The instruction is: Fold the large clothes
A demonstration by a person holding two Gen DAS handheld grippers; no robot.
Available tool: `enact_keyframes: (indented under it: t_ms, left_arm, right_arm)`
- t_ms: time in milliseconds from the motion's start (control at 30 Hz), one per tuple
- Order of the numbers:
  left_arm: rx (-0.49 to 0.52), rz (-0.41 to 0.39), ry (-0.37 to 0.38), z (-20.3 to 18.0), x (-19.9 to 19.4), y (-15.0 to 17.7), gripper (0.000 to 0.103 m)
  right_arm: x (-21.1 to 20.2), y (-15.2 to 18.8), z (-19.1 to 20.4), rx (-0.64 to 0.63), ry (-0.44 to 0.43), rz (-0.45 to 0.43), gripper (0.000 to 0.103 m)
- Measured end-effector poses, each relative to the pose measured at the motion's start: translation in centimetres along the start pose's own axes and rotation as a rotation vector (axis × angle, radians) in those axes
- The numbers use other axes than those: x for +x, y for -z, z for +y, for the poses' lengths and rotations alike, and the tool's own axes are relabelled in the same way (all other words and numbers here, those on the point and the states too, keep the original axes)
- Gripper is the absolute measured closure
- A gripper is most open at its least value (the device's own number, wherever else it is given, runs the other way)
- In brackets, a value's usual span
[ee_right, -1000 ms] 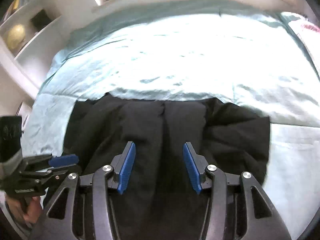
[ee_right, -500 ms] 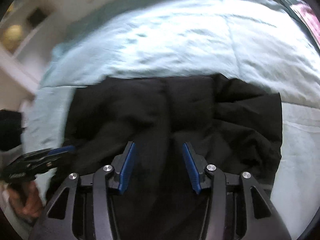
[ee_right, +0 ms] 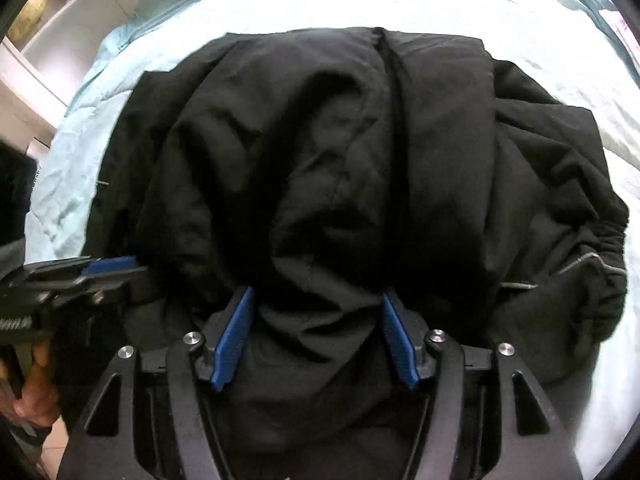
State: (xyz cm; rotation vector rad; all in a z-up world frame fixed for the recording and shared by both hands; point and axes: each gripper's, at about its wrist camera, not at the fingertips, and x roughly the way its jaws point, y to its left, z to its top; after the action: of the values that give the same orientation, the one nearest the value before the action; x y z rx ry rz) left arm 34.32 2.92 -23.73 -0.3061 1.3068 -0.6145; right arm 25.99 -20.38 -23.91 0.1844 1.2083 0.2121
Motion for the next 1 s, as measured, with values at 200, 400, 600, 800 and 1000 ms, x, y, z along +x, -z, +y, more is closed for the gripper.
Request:
enact_keyframes:
  t_ms: [200, 400, 600, 800, 1000]
  left_arm:
    - [-0.022, -0.082, -0.096, 4.3, -10.0, 4.6, 0.048]
    - [-0.246, -0.069, -0.078, 13.2, -14.8, 10.5, 0.046]
    - [-0.345, -0.035, 0.038, 16.8, -13.3, 14.1, 0.046]
    - [-0.373, 0.002, -0.014, 16.9, -11.4, 14.6, 0.046]
    - [-0.329, 0.108, 0.028, 16.0, -10.4, 16.0, 0.046]
  right_arm:
    - [-6.0, 3.1, -1.6, 0.029, -0.048, -0.023, 0.038]
    - [-9.1, 7.9, -6.6, 0.122, 0.059, 0.023, 0.038]
    - [-11.3, 12.5, -11.3, 0.228, 0.134, 0.071, 0.038]
    - [-13.4, 15.5, -14.7, 0.311, 0.127, 0.085, 0.038]
    - [-15.6, 18.5, -15.7, 0.312, 0.157, 0.116, 0.038]
